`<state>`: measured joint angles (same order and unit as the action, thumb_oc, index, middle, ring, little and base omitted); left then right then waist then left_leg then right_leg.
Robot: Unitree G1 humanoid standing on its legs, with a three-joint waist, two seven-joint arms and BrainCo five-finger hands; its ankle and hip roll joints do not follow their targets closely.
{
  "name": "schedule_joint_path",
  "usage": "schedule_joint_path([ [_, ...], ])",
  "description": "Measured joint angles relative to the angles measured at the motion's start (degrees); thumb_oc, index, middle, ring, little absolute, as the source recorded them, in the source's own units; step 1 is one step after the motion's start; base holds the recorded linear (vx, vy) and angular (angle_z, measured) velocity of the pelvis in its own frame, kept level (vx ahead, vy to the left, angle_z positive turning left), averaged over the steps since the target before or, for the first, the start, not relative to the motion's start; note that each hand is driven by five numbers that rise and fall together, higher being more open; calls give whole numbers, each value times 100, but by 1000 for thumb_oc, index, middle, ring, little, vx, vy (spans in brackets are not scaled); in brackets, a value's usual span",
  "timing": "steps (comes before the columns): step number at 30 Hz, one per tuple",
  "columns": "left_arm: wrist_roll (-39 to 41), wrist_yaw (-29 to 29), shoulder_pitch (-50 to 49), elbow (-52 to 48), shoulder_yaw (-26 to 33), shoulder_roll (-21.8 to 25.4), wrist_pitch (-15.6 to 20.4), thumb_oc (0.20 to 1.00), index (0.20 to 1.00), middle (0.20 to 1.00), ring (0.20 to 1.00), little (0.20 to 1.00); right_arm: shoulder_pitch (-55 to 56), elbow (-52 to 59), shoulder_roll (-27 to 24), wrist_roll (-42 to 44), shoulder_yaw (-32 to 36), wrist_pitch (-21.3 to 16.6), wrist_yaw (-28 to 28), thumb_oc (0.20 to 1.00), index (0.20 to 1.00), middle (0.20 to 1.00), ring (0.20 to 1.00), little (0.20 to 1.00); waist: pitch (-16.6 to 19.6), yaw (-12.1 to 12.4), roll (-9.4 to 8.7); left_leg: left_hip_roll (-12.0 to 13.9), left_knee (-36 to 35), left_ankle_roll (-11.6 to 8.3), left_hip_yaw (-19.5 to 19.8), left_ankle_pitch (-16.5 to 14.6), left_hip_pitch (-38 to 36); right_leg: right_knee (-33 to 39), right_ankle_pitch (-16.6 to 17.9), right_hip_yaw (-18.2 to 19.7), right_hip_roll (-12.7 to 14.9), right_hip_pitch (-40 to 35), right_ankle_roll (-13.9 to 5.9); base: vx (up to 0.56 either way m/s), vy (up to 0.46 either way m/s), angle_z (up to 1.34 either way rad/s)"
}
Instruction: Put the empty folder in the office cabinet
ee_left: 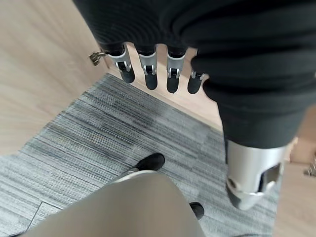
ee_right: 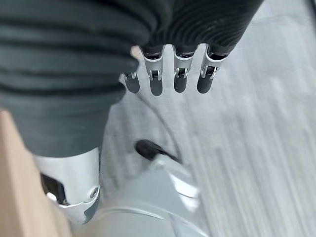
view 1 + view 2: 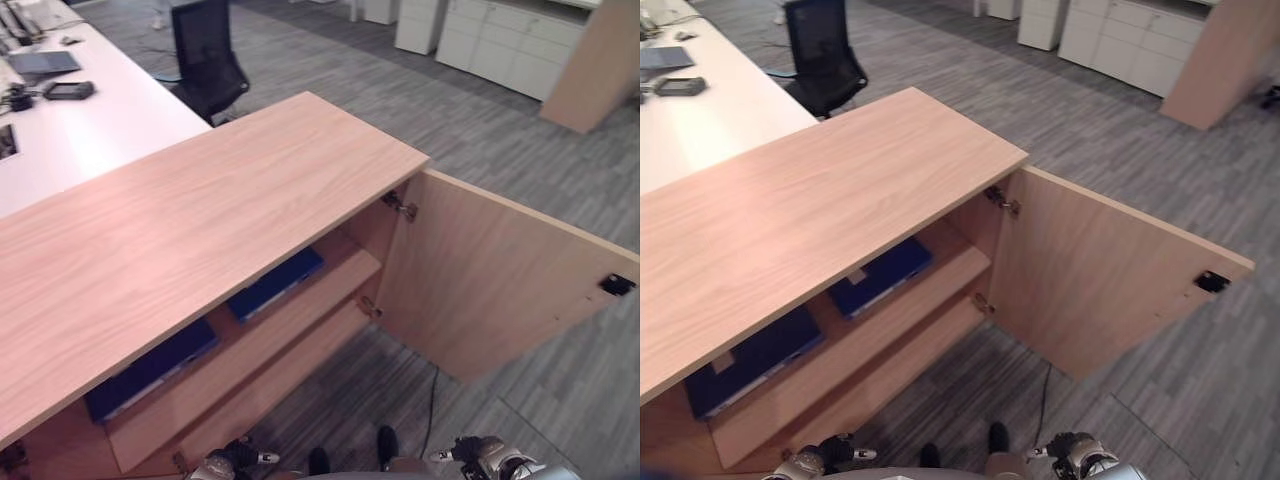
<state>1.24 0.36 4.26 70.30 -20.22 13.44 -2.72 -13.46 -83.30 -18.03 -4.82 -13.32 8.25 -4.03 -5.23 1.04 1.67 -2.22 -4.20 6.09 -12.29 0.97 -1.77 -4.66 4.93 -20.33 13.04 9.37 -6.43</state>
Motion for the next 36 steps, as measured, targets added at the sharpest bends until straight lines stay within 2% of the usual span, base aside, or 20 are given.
schedule_joint_path([
  [3, -1, 36, -36, -59, 4, 98, 7, 1000, 1000, 1000, 1000, 1000, 92, -78, -251, 148, 384, 103, -30, 1000, 1000, 1000, 1000, 1000, -40, -39, 8, 46, -102, -49, -58, -17, -143, -30, 156, 286, 440, -268, -287, 18, -76, -30],
  [4, -1, 38, -33, -60, 4, 133, 12, 1000, 1000, 1000, 1000, 1000, 100, -139, -345, 148, 509, 120, -36, 1000, 1000, 1000, 1000, 1000, -37, -38, -10, 45, -141, -90, -59, -25, -147, -35, 203, 411, 558, -346, -485, 28, -154, -8],
  [6, 0, 54, -6, -58, 12, 226, -10, 1000, 1000, 1000, 1000, 1000, 130, -226, -519, 154, 637, 124, -51, 1000, 1000, 1000, 1000, 1000, -55, -61, -121, 50, -95, -209, 5, 12, -137, 90, 249, 597, 728, -572, -565, 38, -197, 4],
  [8, -2, 52, -28, -55, 15, 385, -48, 1000, 1000, 1000, 1000, 1000, 204, -231, -518, 155, 668, 143, -31, 1000, 1000, 1000, 1000, 1000, -32, -70, -443, -67, -91, -372, 55, 78, -146, 403, 369, 683, 730, -814, -604, 83, -320, 10],
  [9, -2, 51, -71, -30, 17, 426, -83, 1000, 1000, 1000, 1000, 1000, 226, -223, -550, 158, 739, 123, -45, 1000, 1000, 1000, 1000, 1000, 4, -37, -511, -6, -93, -534, 36, 81, -136, 685, 134, 797, 618, -945, -588, 90, -274, -10],
  [11, -2, 61, -193, -28, 17, 380, -102, 1000, 1000, 1000, 1000, 1000, 205, -216, -657, 160, 739, 124, -34, 1000, 1000, 1000, 1000, 1000, 65, -52, -368, 266, -92, -731, 26, 126, -122, 973, 171, 765, 281, -1085, -458, 98, -226, -19],
  [13, -3, 60, -234, -24, 24, 265, -107, 1000, 1000, 1000, 1000, 1000, 229, -210, -782, 176, 737, 162, -23, 1000, 1000, 1000, 1000, 1000, 107, -73, -259, 468, 3, -746, 205, 133, -142, 969, 148, 763, 61, -1138, -314, 162, -337, -13],
  [16, 1, 54, -266, 138, 355, 166, -91, 1000, 1000, 1000, 1000, 1000, 339, -168, -836, 388, 746, 154, -8, 1000, 1000, 1000, 1000, 1000, 223, -86, -155, 804, 209, -958, 356, -13, -160, 1002, 41, 796, -239, -1223, -171, 135, -349, -14],
  [23, 96, 33, -212, 163, 446, 9, -106, 1000, 1000, 1000, 1000, 1000, 374, -217, -1001, 609, 734, 151, 53, 1000, 1000, 1000, 1000, 1000, 325, -222, -20, 1356, 427, -965, 518, -50, -34, 966, -103, 881, -829, -1197, 111, 81, -320, -7],
  [25, 223, 36, -166, 147, 431, -28, -93, 1000, 1000, 1000, 1000, 1000, 364, -227, -1065, 613, 731, 149, 69, 1000, 1000, 1000, 1000, 1000, 341, -208, -17, 1456, 487, -959, 592, -44, 45, 965, -134, 889, -916, -1152, 243, 18, -316, 8],
  [26, 251, 27, -14, 162, 313, -82, -113, 1000, 1000, 1000, 1000, 1000, 344, -236, -1155, 738, 737, 99, 61, 1000, 1000, 1000, 1000, 1000, 289, -212, -8, 1555, 878, -992, 686, 14, 276, 734, -246, 854, -1043, -1023, 395, -8, -218, 9],
  [27, 271, 53, 71, 85, 171, -42, -98, 1000, 1000, 1000, 1000, 1000, 210, -286, -1236, 830, 719, 109, 77, 1000, 1000, 1000, 1000, 1000, 221, -178, -241, 1532, 1097, -1112, 853, 364, 437, 687, -293, 862, -945, -976, 481, -11, -153, 13],
  [28, 276, 58, 85, 40, 167, -9, -97, 1000, 1000, 1000, 1000, 1000, 49, -287, -1356, 832, 726, 105, 75, 1000, 1000, 1000, 1000, 1000, 167, -181, -271, 1472, 1292, -1118, 966, 434, 500, 729, -299, 870, -966, -1043, 502, -11, -105, 7],
  [30, 277, 56, 176, 46, -11, -11, -91, 1000, 1000, 1000, 1000, 1000, -213, -312, -1737, 833, 677, 110, 77, 1000, 1000, 1000, 1000, 1000, 144, -143, -341, 986, 1813, -1177, 1514, 112, 774, 774, -276, 875, -748, -1044, 558, -17, -23, -3],
  [31, 277, 51, 184, 54, -12, -18, -92, 1000, 1000, 1000, 1000, 1000, -375, -293, -1907, 835, 604, 103, 99, 1000, 1000, 1000, 1000, 1000, 137, -136, -364, 623, 1821, -1097, 1603, -126, 823, 807, -276, 922, -628, -1051, 557, -18, 12, -17],
  [32, 280, 44, 179, 52, -3, -22, -76, 1000, 1000, 1000, 1000, 1000, -588, -260, -2064, 867, 510, 109, 154, 1000, 1000, 1000, 1000, 1000, 134, -141, -358, 224, 1696, -902, 1613, -252, 839, 831, -267, 982, -557, -1012, 549, -12, 28, -24],
  [33, 280, 35, 159, 62, 3, -18, -69, 1000, 1000, 1000, 1000, 1000, -821, -205, -2157, 914, 457, 106, 188, 1000, 1000, 1000, 1000, 1000, 142, -154, -326, 7, 1496, -777, 1588, -300, 798, 823, -229, 1040, -550, -933, 522, 3, 31, -47],
  [34, 289, 17, 97, 124, 30, 12, -68, 1000, 1000, 1000, 1000, 1000, -1128, 40, -2222, 1056, 442, 63, 245, 1000, 1000, 1000, 1000, 1000, 180, -148, -151, -35, 1077, -708, 1557, -233, 639, 793, -109, 1160, -799, -830, 474, 23, 38, -59],
  [35, 289, 12, 46, 154, 85, 73, -65, 1000, 1000, 1000, 1000, 1000, -1188, 210, -2145, 1058, 442, -10, 305, 1000, 1000, 1000, 1000, 1000, 219, -138, -103, 26, 835, -467, 1575, -130, 538, 781, -15, 1200, -916, -841, 475, 43, 40, -45],
  [36, 292, -29, -31, 179, 196, 146, -77, 1000, 1000, 1000, 1000, 1000, -1198, 362, -1958, 1070, 409, -125, 317, 1000, 1000, 1000, 1000, 1000, 252, -192, -274, 64, 604, -527, 1532, -101, 459, 796, -82, 1236, -943, -874, 327, 56, 50, -16],
])
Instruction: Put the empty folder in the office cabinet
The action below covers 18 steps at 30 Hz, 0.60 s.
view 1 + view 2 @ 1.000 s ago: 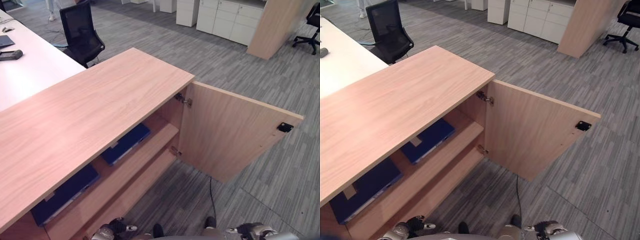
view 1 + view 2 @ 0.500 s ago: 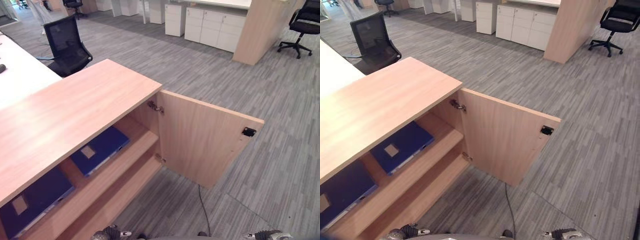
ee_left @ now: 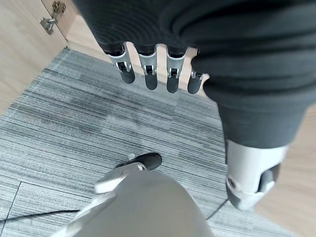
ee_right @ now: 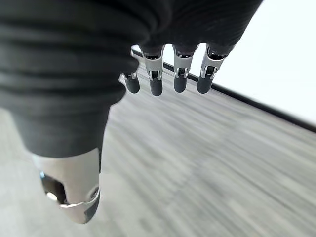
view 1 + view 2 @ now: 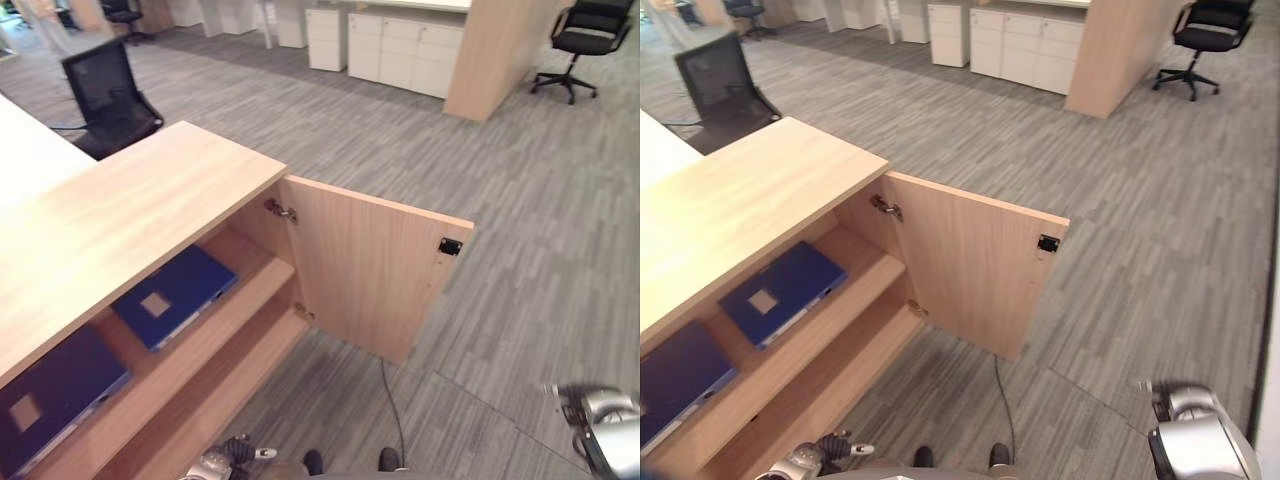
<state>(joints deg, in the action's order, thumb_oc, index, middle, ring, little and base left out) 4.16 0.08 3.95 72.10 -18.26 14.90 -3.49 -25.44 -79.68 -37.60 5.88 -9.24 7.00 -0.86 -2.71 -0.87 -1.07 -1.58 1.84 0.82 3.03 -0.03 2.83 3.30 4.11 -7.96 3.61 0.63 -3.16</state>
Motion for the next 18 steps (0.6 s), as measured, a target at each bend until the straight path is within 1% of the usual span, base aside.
schedule_joint_path([
  [1, 1, -25, -30, 5, 16, 24, 6, 1000, 1000, 1000, 1000, 1000, -3, 104, 31, -2, -32, -3, 5, 1000, 1000, 1000, 1000, 1000, 51, 19, -150, -45, -105, 21, -33, 68, -67, -4, 46, 69, 57, 40, 18, 58, 50, -5],
  [2, 2, -39, -87, 31, 13, 14, 13, 1000, 1000, 1000, 1000, 1000, -81, 148, 40, -1, -77, -5, 17, 1000, 1000, 1000, 1000, 1000, 77, 15, -191, -56, -220, 30, -51, 130, -154, -5, 44, 93, 67, 39, 17, 54, 51, -10],
  [3, 3, -51, -159, 53, 25, 0, 27, 1000, 1000, 1000, 1000, 1000, -163, 253, 40, -5, -191, -2, 43, 1000, 1000, 1000, 1000, 1000, 85, 7, -178, -70, -354, 20, -60, 184, -241, 3, 45, 109, 72, 20, 16, 36, 32, -14],
  [4, 4, -59, -216, 93, 29, -20, 37, 1000, 1000, 1000, 1000, 1000, -237, 423, 40, -6, -264, -19, 81, 1000, 1000, 1000, 1000, 1000, 103, -22, -196, -76, -492, 60, -79, 257, -358, 22, 62, 122, 72, -24, -10, 30, 37, -12],
  [6, 5, -67, -248, 159, 33, -46, 35, 1000, 1000, 1000, 1000, 1000, -248, 747, 40, -18, -434, -55, 103, 1000, 1000, 1000, 1000, 1000, 108, -21, -147, -78, -593, 78, -108, 285, -463, 105, 65, 149, 65, -93, -13, 41, 44, -6],
  [7, 21, -74, -267, 147, 59, -52, 54, 1000, 1000, 1000, 1000, 1000, -264, 981, 48, -40, -554, -14, 107, 1000, 1000, 1000, 1000, 1000, 113, 4, -116, -77, -656, 82, -108, 283, -510, 173, 81, 161, 73, -159, -33, 45, 46, -6],
  [8, 51, -79, -333, 142, 101, -62, 87, 1000, 1000, 1000, 1000, 1000, -268, 1375, 58, -44, -787, -16, 99, 1000, 1000, 1000, 1000, 1000, 110, -15, -65, -73, -700, 79, -119, 295, -558, 204, 81, 183, 63, -170, -31, 34, 38, -11],
  [9, 68, -79, -428, 125, 253, -124, 95, 1000, 1000, 1000, 1000, 1000, -272, 1903, 55, -62, -1060, -99, 83, 1000, 1000, 1000, 1000, 1000, 121, -10, 40, -59, -698, 78, -140, 293, -607, 207, 99, 217, 55, -213, 0, 29, 37, -6],
  [10, 122, -76, -444, 85, 257, -149, 97, 1000, 1000, 1000, 1000, 1000, -277, 1953, 54, -103, -1078, -183, 80, 1000, 1000, 1000, 1000, 1000, 124, 0, 89, -49, -697, 79, -134, 288, -629, 208, 91, 199, 50, -247, 10, 29, 37, 4],
  [11, 151, -77, -448, 37, 257, -166, 106, 1000, 1000, 1000, 1000, 1000, -301, 1959, 59, -178, -1083, -174, 78, 1000, 1000, 1000, 1000, 1000, 127, 53, 128, -42, -697, 76, -111, 283, -639, 207, 79, 166, 44, -268, 27, 27, 32, 11],
  [12, 162, -78, -464, -43, 258, -169, 113, 1000, 1000, 1000, 1000, 1000, -298, 2066, 53, -275, -1116, -141, 80, 1000, 1000, 1000, 1000, 1000, 125, 101, 145, -32, -698, 74, -112, 278, -640, 207, 74, 163, 31, -268, 33, 25, 31, 4],
  [16, 167, -73, -520, -86, 260, -222, 125, 1000, 1000, 1000, 1000, 1000, -301, 2971, 58, -320, -1321, -175, 72, 1000, 1000, 1000, 1000, 1000, 113, 118, 153, 23, -699, 66, -116, 273, -655, 208, 67, 170, -30, -281, 46, 2, 5, -1],
  [18, 168, -77, -557, -93, 264, -243, 131, 1000, 1000, 1000, 1000, 1000, -337, 3078, 69, -321, -1348, -228, 59, 1000, 1000, 1000, 1000, 1000, 110, 144, 147, 36, -701, 57, -118, 268, -665, 209, 64, 171, -36, -294, 48, 0, 0, 0],
])
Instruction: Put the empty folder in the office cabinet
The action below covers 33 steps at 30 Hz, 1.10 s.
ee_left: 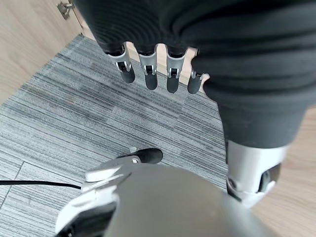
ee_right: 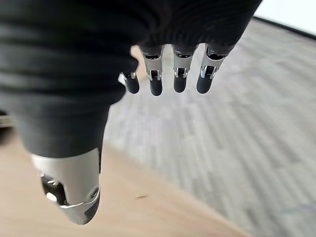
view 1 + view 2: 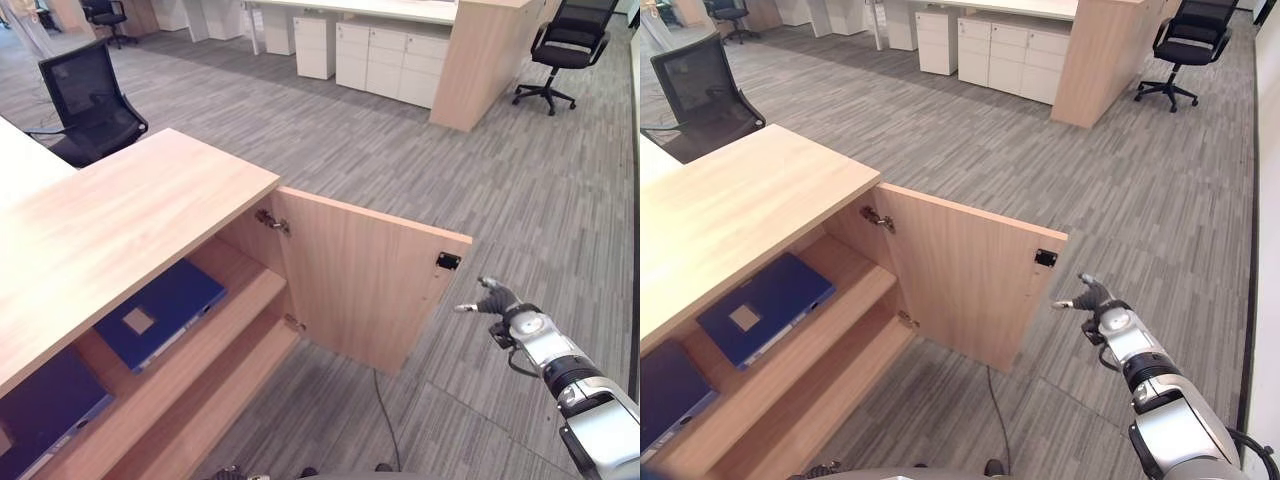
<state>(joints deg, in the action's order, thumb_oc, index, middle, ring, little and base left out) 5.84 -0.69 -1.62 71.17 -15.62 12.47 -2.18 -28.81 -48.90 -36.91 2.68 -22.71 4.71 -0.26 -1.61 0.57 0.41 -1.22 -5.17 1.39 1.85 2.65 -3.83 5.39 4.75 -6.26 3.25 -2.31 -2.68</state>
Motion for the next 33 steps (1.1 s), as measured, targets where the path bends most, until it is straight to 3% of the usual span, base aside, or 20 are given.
schedule_joint_path([
  [17, 50, -3, -95, -5, 171, -41, 41, 1000, 1000, 1000, 1000, 1000, -946, -69, -51, 82, -234, -137, -200, 1000, 1000, 1000, 1000, 1000, -1, 30, -8, 64, 1, -65, 58, 16, -17, 0, -31, -71, -58, -43, 0, 3, 5, 2],
  [26, 79, 4, -66, 39, 161, -51, 107, 1000, 1000, 1000, 1000, 1000, -1416, -1152, -33, 816, -225, -211, -201, 1000, 1000, 1000, 1000, 1000, 8, 203, -16, 65, 0, -78, 128, 23, -41, -1, -43, -110, -65, -88, 10, 2, 1, 1],
  [30, 202, 2, -65, 70, 147, -51, 102, 1000, 1000, 1000, 1000, 1000, -1450, -1236, 99, 987, -256, -194, -221, 1000, 1000, 1000, 1000, 1000, 35, 224, -16, 70, 0, -96, 149, 37, -39, -1, -25, -131, -72, -95, 37, 0, 0, 0],
  [33, 238, 5, -86, 67, 116, -38, 89, 1000, 1000, 1000, 1000, 1000, -1444, -1319, 427, 961, -663, -143, -245, 1000, 1000, 1000, 1000, 1000, 69, 217, -34, 86, 1, -107, 156, 44, -34, -1, -26, -140, -84, -94, 37, 0, 0, 0],
])
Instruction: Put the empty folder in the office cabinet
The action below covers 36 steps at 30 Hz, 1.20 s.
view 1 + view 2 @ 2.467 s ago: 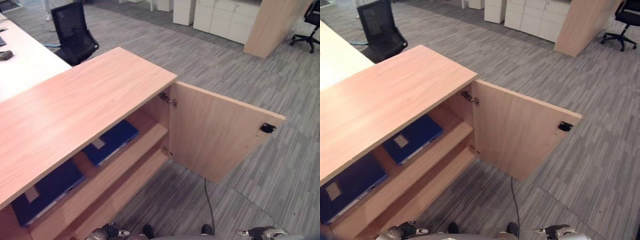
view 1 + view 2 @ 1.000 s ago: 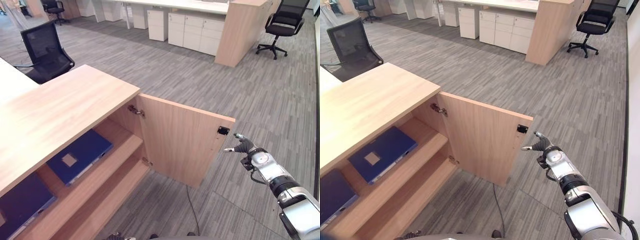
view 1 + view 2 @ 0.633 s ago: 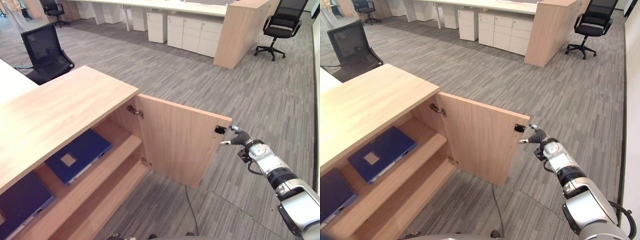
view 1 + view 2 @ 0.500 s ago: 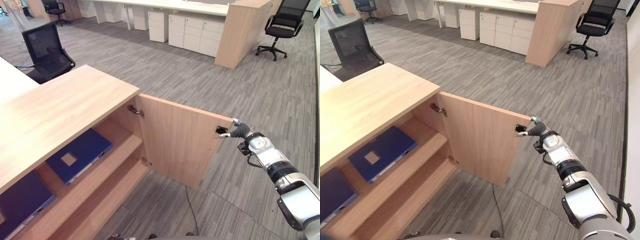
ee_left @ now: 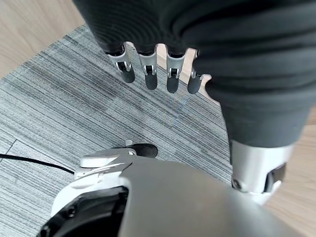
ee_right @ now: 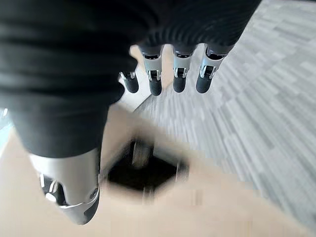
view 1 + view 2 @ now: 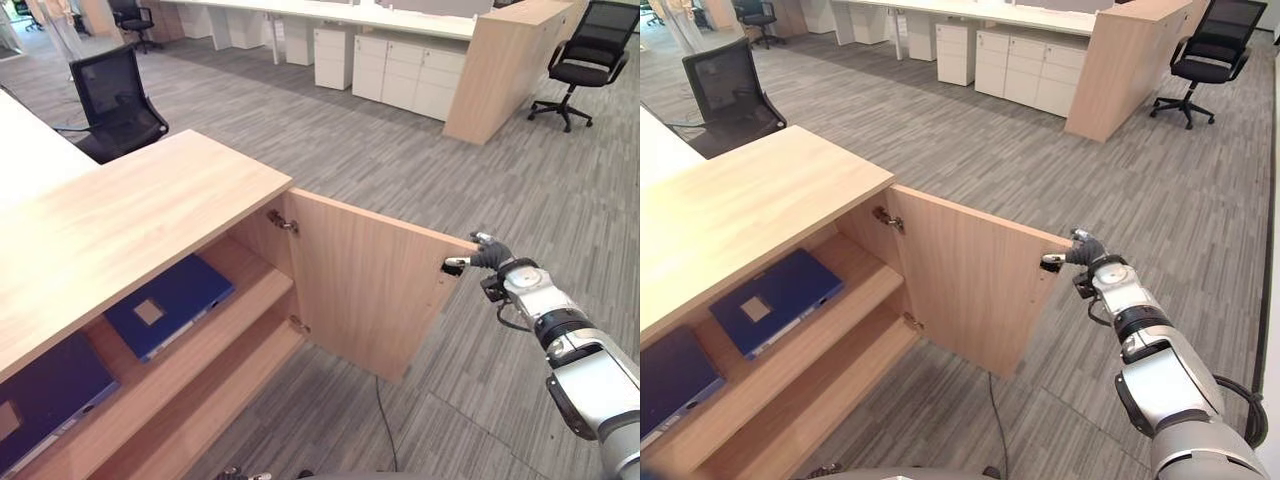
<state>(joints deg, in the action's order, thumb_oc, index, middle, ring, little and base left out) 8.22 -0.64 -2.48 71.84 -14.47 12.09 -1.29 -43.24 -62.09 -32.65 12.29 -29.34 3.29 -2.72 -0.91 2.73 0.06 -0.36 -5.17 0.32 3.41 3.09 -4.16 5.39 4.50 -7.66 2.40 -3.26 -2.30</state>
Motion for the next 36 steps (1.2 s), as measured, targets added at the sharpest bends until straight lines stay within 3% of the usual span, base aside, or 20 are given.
schedule_joint_path([
  [5, -6, 2, -64, -7, -33, 42, -42, 1000, 1000, 1000, 1000, 1000, 279, -127, 299, -1263, -1302, 314, -524, 1000, 1000, 1000, 1000, 1000, 228, -54, -86, 39, -6, -25, 12, -20, 39, 0, -45, -35, -33, -3, 49, -14, 5, 1],
  [7, -9, 2, -67, -30, -79, 67, -78, 1000, 1000, 1000, 1000, 1000, 675, 682, 199, -1645, -1729, 477, -982, 1000, 1000, 1000, 1000, 1000, 246, -73, -107, 55, -7, -36, 19, -11, 44, 0, -39, -60, -47, 3, 59, -37, 16, 0],
  [13, -15, 22, -121, -137, -58, 90, -73, 1000, 1000, 1000, 1000, 1000, 1104, 2798, -231, -1329, -2565, 451, -1963, 1000, 1000, 1000, 1000, 1000, 244, -130, -103, 98, -54, -71, 8, -33, 51, 1, -25, -55, -84, 15, 77, -8, 4, -1],
  [20, -105, 18, -124, -220, 121, 35, -47, 1000, 1000, 1000, 1000, 1000, 862, 4694, -237, -336, -3098, 204, -2612, 1000, 1000, 1000, 1000, 1000, 242, 103, -81, 124, -51, -127, 32, 0, 58, 0, -28, -71, -110, 45, 84, 3, 5, 3],
  [26, -314, 1, -130, -211, 289, 5, -12, 1000, 1000, 1000, 1000, 1000, 866, 5711, 111, 1150, -2851, -70, -2597, 1000, 1000, 1000, 1000, 1000, 242, 121, -90, 118, -51, -115, 31, 11, 41, 0, -43, -73, -104, 20, 103, 0, 0, 0],
  [29, -443, -20, -118, -208, 321, 0, -8, 1000, 1000, 1000, 1000, 1000, 1509, 5599, 640, 1712, -2293, -83, -2368, 1000, 1000, 1000, 1000, 1000, 233, 160, -80, 121, -52, -142, 36, -16, 33, 0, -52, -75, -106, 13, 117, 0, 0, 0],
  [31, -522, -99, -98, -207, 314, -21, -13, 1000, 1000, 1000, 1000, 1000, 2109, 4938, 1292, 2041, -2070, -167, -2032, 1000, 1000, 1000, 1000, 1000, 226, 161, -70, 123, -53, -143, 25, -41, 19, -1, -56, -72, -106, -9, 122, 6, -9, -4],
  [36, -526, -120, -36, -208, 303, -34, -15, 1000, 1000, 1000, 1000, 1000, 2147, 4798, 1202, 2024, -2464, -133, -1915, 1000, 1000, 1000, 1000, 1000, 203, 163, -45, 130, -54, -134, 54, -57, 78, -1, -53, -88, -113, 13, 118, -8, -20, 2],
])
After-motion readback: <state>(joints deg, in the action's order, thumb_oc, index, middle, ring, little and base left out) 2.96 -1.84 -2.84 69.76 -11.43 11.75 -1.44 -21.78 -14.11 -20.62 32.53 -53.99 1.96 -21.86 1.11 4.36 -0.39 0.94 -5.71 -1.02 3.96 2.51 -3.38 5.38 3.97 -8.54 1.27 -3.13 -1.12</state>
